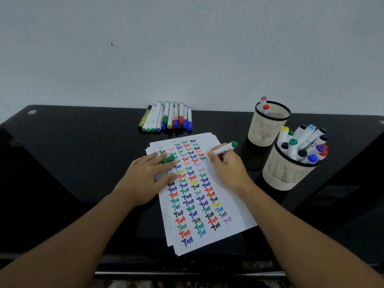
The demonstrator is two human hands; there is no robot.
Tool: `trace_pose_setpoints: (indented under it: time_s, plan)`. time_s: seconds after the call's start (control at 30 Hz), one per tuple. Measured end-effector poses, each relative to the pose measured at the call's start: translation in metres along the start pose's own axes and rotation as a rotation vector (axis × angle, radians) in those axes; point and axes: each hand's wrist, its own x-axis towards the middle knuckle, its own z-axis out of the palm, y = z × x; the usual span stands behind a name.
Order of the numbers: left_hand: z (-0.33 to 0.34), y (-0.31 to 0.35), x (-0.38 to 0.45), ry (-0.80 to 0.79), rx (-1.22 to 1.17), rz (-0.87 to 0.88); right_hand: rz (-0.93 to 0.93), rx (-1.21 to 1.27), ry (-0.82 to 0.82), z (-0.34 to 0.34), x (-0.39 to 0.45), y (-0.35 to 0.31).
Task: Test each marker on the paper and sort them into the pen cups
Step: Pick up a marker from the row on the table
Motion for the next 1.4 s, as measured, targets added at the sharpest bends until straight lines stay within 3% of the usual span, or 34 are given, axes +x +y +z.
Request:
trace_pose_setpoints:
  time_s: [1.17, 1.4]
  plan:
    - [-0.005, 0.004, -0.002, -0.011, 0.003, 0.005, -0.005, -0.025, 0.013, -0.002, -0.006, -0.006]
    - [-0.015, 0.016, -0.008, 0.041, -0.223, -0.069, -0.189, 0.282, 0.082, -0.01, -0.012, -0.002]
